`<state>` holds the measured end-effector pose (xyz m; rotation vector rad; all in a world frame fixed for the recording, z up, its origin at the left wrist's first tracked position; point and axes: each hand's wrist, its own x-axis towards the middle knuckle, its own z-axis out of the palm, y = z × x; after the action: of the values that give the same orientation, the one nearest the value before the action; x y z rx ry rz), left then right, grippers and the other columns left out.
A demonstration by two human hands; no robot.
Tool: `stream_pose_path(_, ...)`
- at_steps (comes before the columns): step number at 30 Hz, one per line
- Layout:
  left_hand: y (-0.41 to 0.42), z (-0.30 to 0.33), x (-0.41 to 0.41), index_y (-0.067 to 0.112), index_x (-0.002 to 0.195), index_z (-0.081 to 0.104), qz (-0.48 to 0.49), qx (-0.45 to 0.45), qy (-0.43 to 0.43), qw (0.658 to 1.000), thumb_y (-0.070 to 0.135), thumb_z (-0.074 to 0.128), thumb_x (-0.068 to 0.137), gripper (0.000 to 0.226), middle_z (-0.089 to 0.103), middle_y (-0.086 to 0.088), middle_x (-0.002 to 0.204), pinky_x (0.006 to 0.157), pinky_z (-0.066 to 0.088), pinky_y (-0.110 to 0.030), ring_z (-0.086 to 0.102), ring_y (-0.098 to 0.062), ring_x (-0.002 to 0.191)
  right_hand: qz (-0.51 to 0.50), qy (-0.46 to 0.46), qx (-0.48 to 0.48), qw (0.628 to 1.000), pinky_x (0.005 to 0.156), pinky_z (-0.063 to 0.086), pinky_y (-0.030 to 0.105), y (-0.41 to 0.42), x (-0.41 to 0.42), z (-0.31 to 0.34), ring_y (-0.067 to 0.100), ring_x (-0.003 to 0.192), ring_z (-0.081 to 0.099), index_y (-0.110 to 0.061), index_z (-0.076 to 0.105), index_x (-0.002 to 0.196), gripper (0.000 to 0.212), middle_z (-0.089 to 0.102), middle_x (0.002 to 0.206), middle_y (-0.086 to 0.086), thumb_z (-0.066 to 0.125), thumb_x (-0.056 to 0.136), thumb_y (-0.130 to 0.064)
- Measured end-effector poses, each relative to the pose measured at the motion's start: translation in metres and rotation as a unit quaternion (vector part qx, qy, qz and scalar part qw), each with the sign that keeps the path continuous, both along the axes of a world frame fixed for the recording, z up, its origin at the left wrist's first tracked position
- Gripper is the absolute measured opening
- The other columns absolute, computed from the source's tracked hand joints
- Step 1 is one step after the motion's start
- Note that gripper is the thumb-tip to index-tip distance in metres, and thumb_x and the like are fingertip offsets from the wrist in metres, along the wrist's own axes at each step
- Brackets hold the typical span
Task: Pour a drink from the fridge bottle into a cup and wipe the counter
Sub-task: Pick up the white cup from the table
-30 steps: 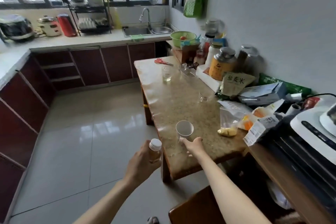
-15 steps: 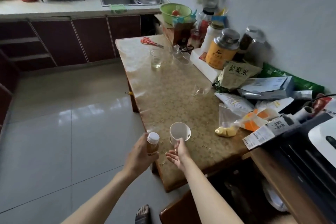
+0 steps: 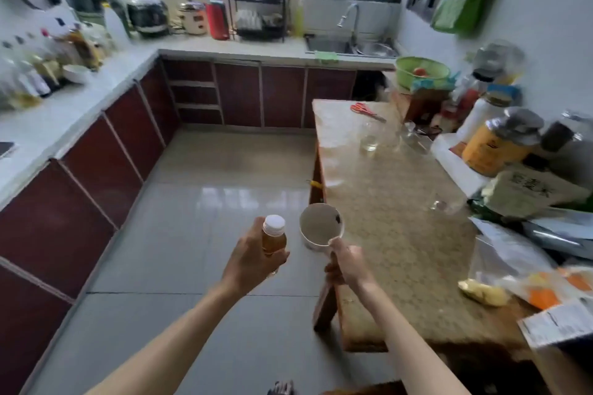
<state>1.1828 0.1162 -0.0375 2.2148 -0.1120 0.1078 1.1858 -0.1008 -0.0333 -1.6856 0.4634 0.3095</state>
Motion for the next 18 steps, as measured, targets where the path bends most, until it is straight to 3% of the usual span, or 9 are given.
stream_pose_path(5,0.106,0.029,-0.066,0.020,0.113,0.048,0.127,0.011,-0.043,0.991,0.029,0.087,0.071,0.058,0.064,0.004,0.098,0.068,0.044,-0.012,0.062,-0.014,0.083,0.157,-0.017,-0.012,0.987,0.049,0.056,0.031,0.109,-0.025,0.027,0.026,0.050,0.063,-0.007,0.059,0.072,0.045,0.065,0.069,0.019,0.049,0.102,-0.038)
stream_pose_path(10,0.198,0.048,-0.144,0.027,0.111,0.047,0.260,-0.009,-0.050,0.964,0.032,0.085,0.072,0.055,0.064,0.006,0.096,0.070,0.050,-0.024,0.064,-0.011,0.082,0.287,-0.003,0.013,0.958,0.052,0.055,0.031,0.222,-0.062,0.038,0.024,0.049,0.061,-0.008,0.057,0.074,0.040,0.062,0.069,0.020,0.049,0.101,-0.036)
stream_pose_path(14,0.264,0.052,-0.224,0.025,0.110,0.049,0.376,-0.039,-0.055,0.924,0.027,0.086,0.073,0.052,0.065,0.010,0.089,0.062,0.049,-0.014,0.063,0.004,0.075,0.379,-0.001,0.009,0.925,0.052,0.054,0.030,0.311,-0.105,0.046,0.024,0.048,0.060,-0.006,0.057,0.075,0.038,0.061,0.070,0.022,0.049,0.102,-0.031)
stream_pose_path(18,0.319,0.054,-0.300,0.021,0.109,0.049,0.463,-0.087,-0.058,0.880,0.013,0.081,0.078,0.045,0.065,0.003,0.082,0.052,0.047,-0.011,0.061,0.003,0.063,0.447,-0.005,0.010,0.894,0.049,0.053,0.029,0.392,-0.152,0.052,0.023,0.046,0.059,-0.005,0.054,0.072,0.043,0.059,0.071,0.024,0.051,0.103,-0.035)
